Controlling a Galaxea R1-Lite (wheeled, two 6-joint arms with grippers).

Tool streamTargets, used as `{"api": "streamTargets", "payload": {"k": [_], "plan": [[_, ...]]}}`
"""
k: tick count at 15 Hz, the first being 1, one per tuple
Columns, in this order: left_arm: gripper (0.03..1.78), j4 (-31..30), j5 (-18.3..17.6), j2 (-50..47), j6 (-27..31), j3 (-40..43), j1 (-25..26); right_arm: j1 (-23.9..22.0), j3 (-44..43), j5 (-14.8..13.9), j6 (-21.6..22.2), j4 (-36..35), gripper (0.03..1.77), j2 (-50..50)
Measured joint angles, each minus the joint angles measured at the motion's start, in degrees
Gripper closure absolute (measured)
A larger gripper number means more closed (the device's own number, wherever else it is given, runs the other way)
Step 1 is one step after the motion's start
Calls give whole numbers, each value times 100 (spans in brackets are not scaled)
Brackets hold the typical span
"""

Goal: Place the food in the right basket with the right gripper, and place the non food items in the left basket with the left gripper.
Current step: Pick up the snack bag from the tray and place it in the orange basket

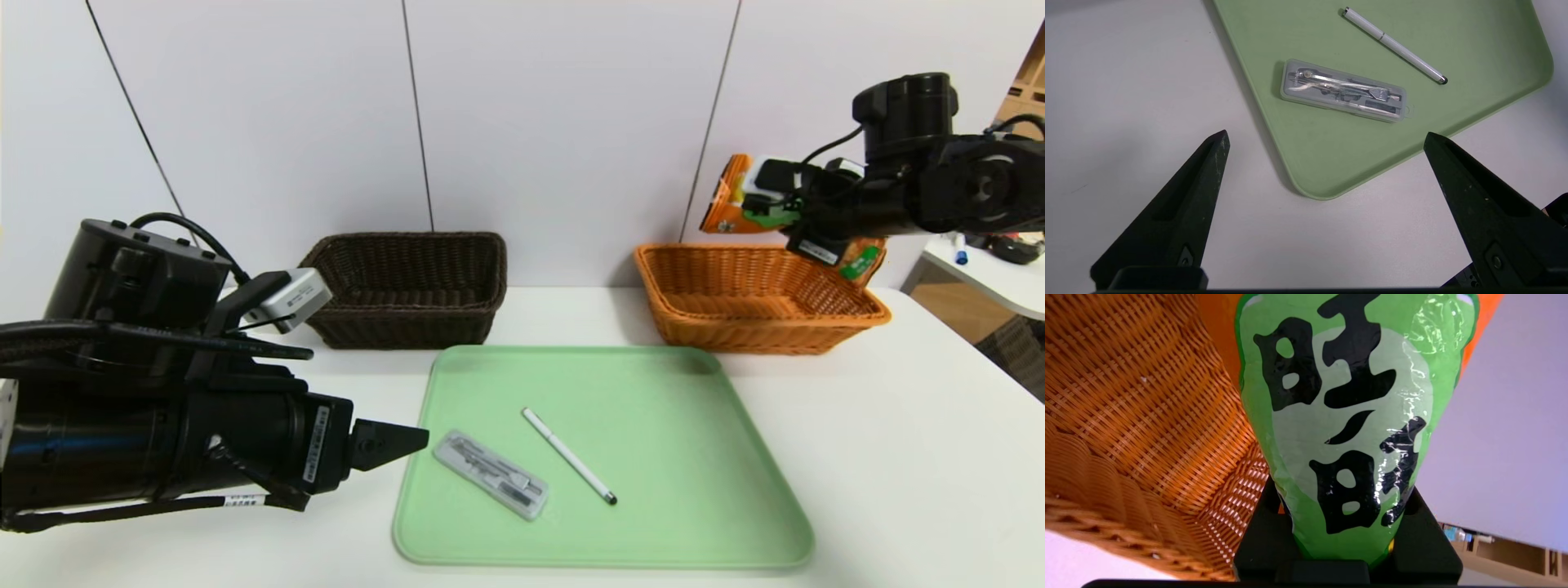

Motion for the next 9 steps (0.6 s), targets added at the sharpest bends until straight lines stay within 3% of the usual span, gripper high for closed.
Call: {"api": "streamTargets", "payload": {"k": [3, 9], "plan": [[12, 1, 7, 30, 0, 0, 0, 55, -101, 9, -243, 4, 136, 406], [12, 0, 5, 80, 0, 26, 2, 216, -118, 33, -285, 74, 136, 872]]}}
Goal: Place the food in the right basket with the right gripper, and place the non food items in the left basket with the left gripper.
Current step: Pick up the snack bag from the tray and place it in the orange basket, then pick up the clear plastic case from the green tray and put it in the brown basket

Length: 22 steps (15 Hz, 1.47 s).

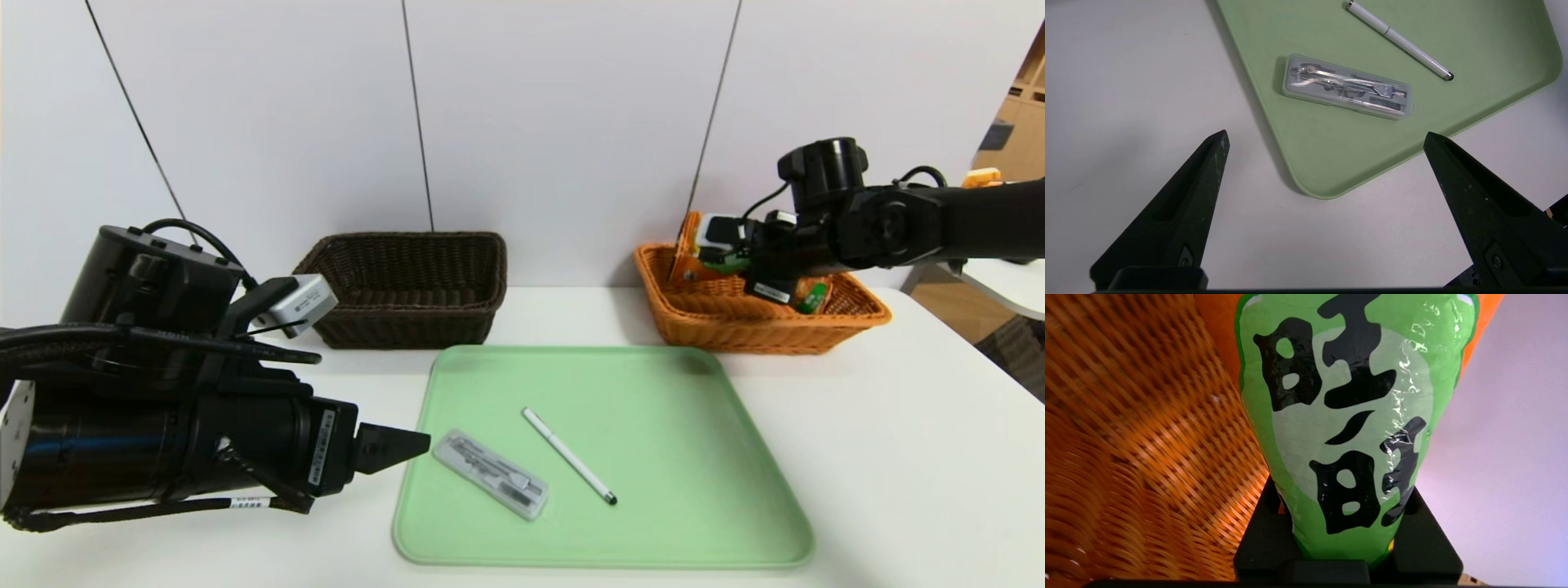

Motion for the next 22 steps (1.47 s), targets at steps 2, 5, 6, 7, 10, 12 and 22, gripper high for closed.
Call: {"api": "streamTargets", "payload": {"k": [2, 5, 6, 7, 10, 12, 22], "plan": [[12, -2, -5, 2, -2, 0, -2, 16, 0, 2, -5, 1, 137, 88], [12, 0, -2, 2, 9, -1, 44, 29, 5, 2, -13, 12, 137, 163], [12, 0, -2, 2, 2, -1, 50, 32, 5, 2, -7, 12, 131, 179], [12, 0, -5, 2, 7, -1, 52, 32, 5, -13, -2, 0, 117, 196], [12, 0, 0, 2, 2, -6, 56, 32, 0, -22, 6, 0, 83, 227], [12, 0, 2, 2, 0, -6, 59, 32, -6, -20, 12, -2, 66, 234], [12, -95, 2, -9, -2, -23, 61, 22, -499, -16, 1341, 858, 25, -656]]}}
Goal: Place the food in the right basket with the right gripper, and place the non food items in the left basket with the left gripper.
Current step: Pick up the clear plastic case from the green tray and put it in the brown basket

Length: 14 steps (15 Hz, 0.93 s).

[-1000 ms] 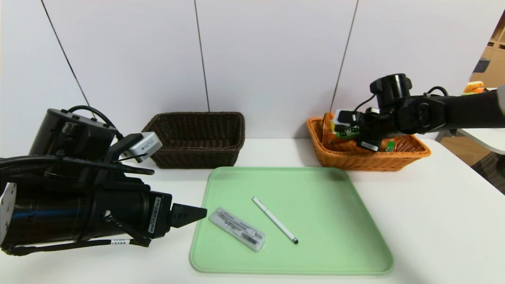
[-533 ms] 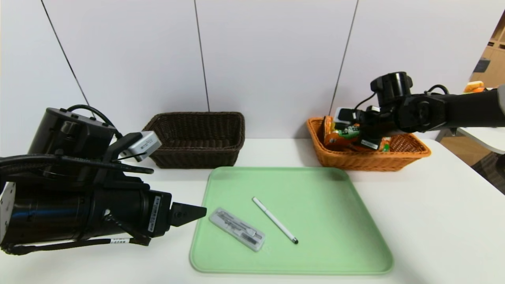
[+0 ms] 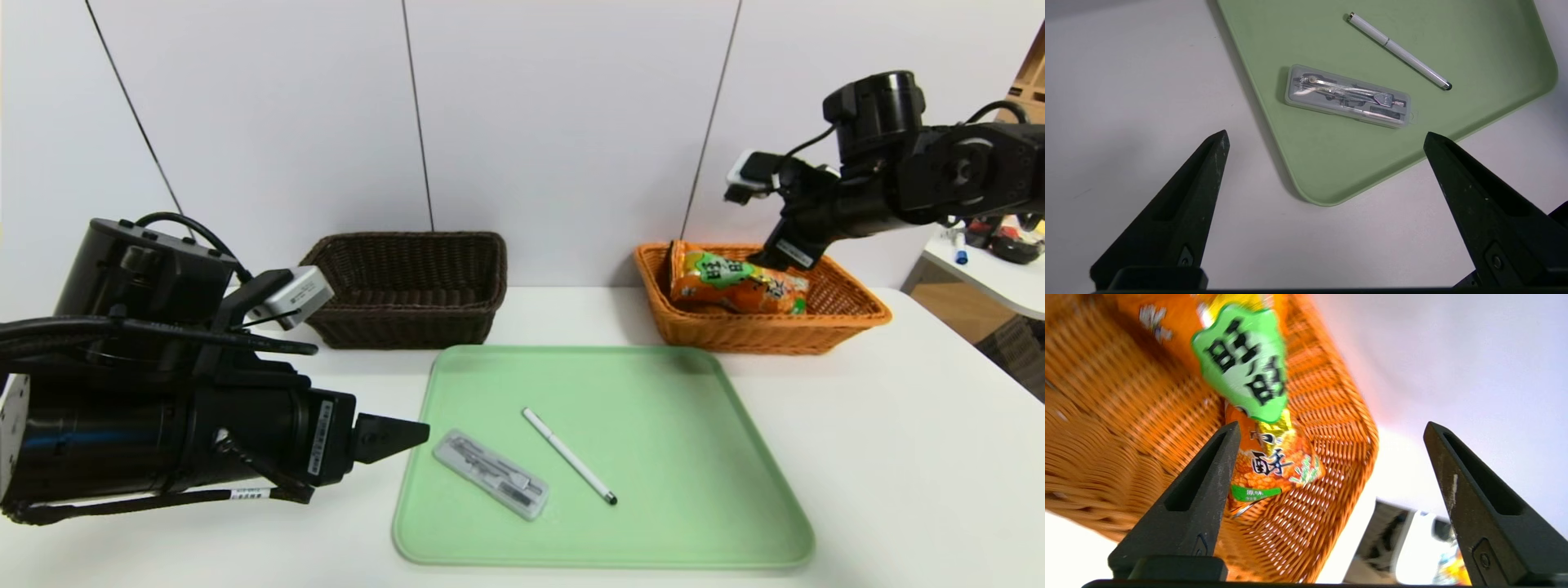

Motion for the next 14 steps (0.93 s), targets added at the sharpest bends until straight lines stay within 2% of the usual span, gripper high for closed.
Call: {"api": "streamTargets", "payload": {"k": [4, 9, 11, 14], "plan": [[12, -177, -24, 46, -41, 6, 30, -48, 107, 0, 1417, 61, 18, -588], [12, -202, -29, 46, -63, 0, 28, -48, 452, 91, 3285, 702, 14, -1356], [12, -202, -30, 39, -116, 0, 27, -20, 829, 232, 3790, 789, 13, -1690], [12, -202, -35, 11, -119, 9, 24, 71, 1719, 768, 4239, 809, 12, -2227]]}}
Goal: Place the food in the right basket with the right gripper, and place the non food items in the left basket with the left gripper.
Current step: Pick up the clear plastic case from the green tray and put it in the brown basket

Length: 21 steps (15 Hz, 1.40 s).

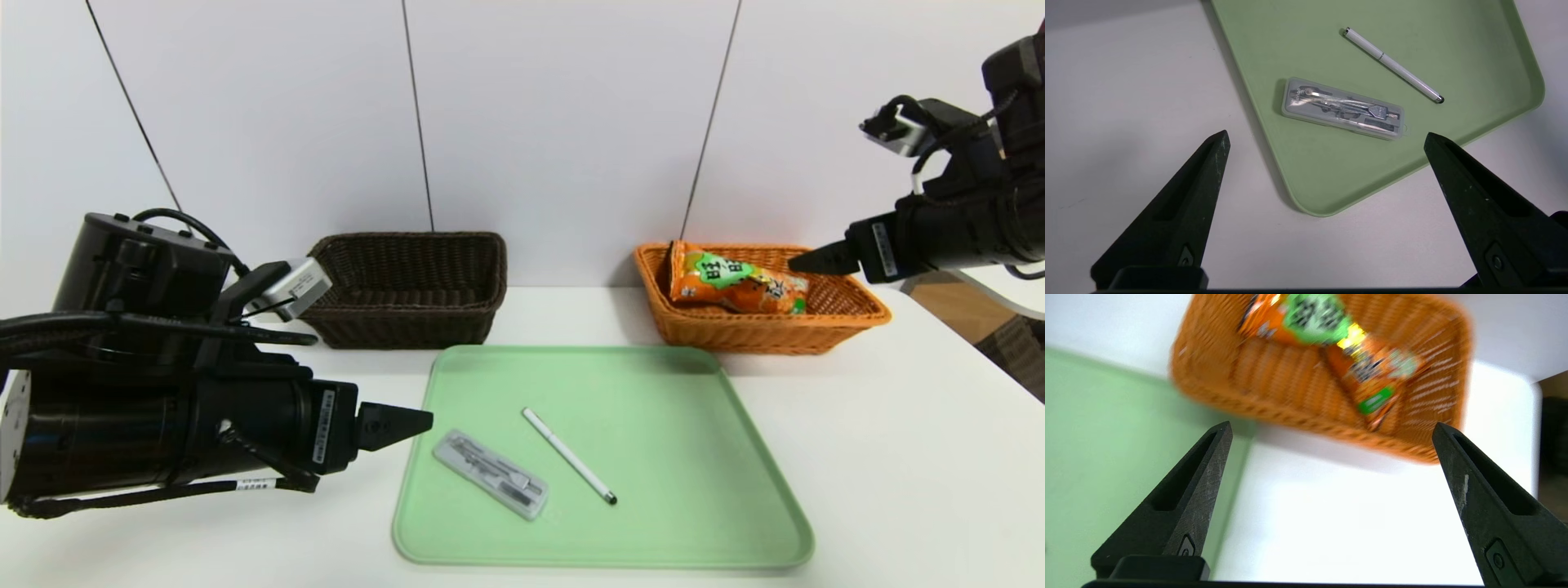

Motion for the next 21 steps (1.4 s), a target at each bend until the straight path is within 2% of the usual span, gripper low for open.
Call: {"api": "streamTargets", "payload": {"k": [4, 8, 11, 15, 21], "plan": [[12, 6, -61, -77, -29, 0, -5, 384, 1173, 628, 491, -7, 11, -763], [12, 11, -107, -133, -30, 2, -27, 885, 2026, 956, 584, -55, 11, -1357], [12, 11, -135, -149, -29, 24, -30, 1189, 2410, 986, 588, -77, 11, -1632], [12, 9, -461, -152, -20, 0, -30, 1492, 2655, 981, 595, -88, 11, -1827], [12, 6, -905, 39, 52, -350, -30, 1571, 2762, 962, 719, -95, 11, -1921]]}}
